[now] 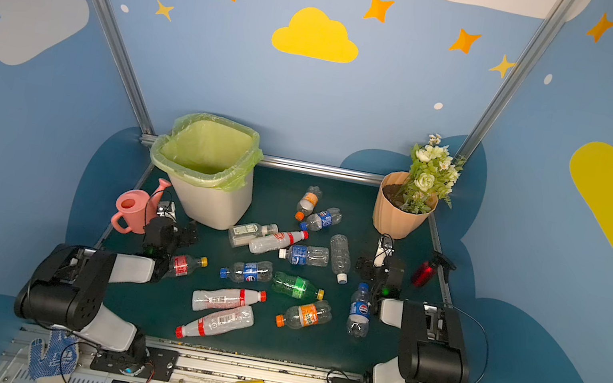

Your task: Throw the plastic bottles in the bin

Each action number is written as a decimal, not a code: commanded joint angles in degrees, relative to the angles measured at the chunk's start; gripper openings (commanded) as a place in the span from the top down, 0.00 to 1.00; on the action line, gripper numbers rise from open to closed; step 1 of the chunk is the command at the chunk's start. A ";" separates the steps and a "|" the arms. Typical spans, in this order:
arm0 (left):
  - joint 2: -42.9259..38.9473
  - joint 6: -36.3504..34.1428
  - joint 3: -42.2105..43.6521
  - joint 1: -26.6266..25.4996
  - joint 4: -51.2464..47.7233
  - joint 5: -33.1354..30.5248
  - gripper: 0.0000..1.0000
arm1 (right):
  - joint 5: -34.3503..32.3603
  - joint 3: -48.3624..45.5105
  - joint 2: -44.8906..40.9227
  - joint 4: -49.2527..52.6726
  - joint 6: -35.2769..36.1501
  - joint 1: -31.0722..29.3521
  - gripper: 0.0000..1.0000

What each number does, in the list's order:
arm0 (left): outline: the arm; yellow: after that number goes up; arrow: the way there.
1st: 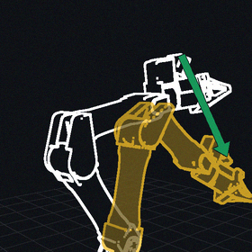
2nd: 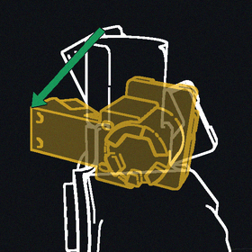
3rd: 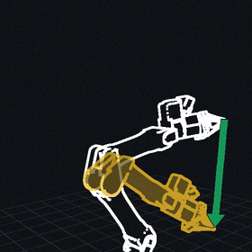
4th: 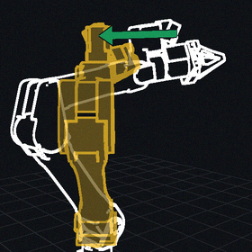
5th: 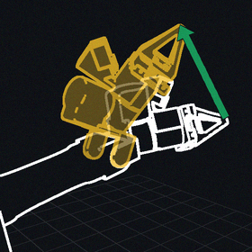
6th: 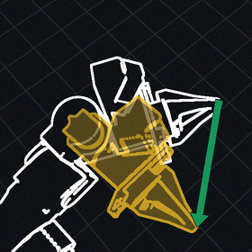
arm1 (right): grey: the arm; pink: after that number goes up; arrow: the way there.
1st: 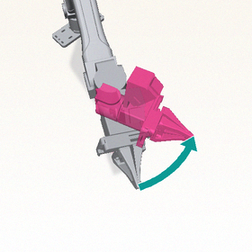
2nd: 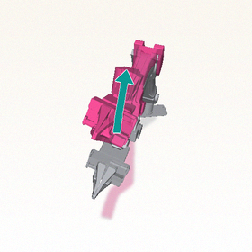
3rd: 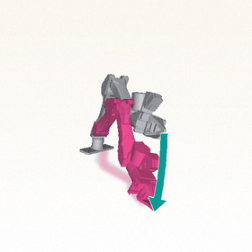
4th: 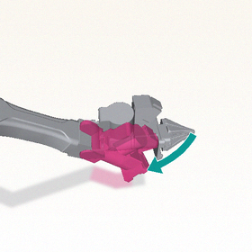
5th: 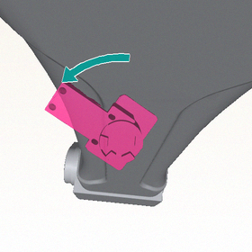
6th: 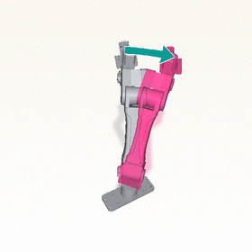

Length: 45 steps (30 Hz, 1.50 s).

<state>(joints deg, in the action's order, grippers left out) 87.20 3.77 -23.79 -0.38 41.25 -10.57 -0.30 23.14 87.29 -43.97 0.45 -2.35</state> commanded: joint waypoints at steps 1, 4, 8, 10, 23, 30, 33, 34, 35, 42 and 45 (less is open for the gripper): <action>-0.51 -0.08 -0.56 -0.06 -0.03 0.02 0.00 | 0.47 0.33 -0.60 -0.91 0.21 -0.06 0.03; -0.52 -0.08 -0.55 -0.06 -0.08 0.02 0.00 | 0.47 0.33 -0.55 -0.89 0.23 -0.12 0.03; -0.45 -0.08 -0.56 0.01 -0.10 0.02 0.00 | 0.68 0.53 -0.50 -0.73 0.02 0.04 0.03; -0.46 -0.08 -0.57 -0.06 -0.07 0.02 0.00 | 1.17 0.64 -0.50 -0.52 -0.08 0.30 0.03; -0.45 -0.10 -0.64 -0.06 -0.11 0.02 0.00 | 1.46 0.55 -0.60 -0.67 -0.13 0.49 0.03; -5.78 1.85 -7.21 0.23 -16.90 -0.42 0.00 | 4.30 5.14 -5.66 12.24 1.34 0.41 0.03; -12.21 3.54 -13.35 0.38 -31.28 -0.49 0.00 | 4.43 9.85 -11.67 24.68 -0.93 0.36 0.03; -15.04 3.94 -13.55 0.36 -33.18 0.22 0.00 | 4.66 10.25 -12.97 25.89 -1.87 0.39 0.04; -17.44 3.72 -13.56 0.30 -34.67 1.50 0.00 | 5.21 10.86 -14.12 27.46 -2.95 0.37 0.04; -31.88 -2.03 -18.24 -2.67 -52.13 8.04 0.00 | 8.64 15.03 -14.90 35.18 -6.98 -0.27 0.03; -35.84 -8.55 -21.77 -8.08 -60.27 9.03 0.00 | 7.44 17.70 -14.20 36.04 -7.85 -0.54 0.03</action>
<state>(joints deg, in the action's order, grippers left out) 53.82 1.83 -42.30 -4.75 -6.20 -4.47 6.76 38.63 72.51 -12.40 -5.30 -2.48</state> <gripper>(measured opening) 0.998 0.967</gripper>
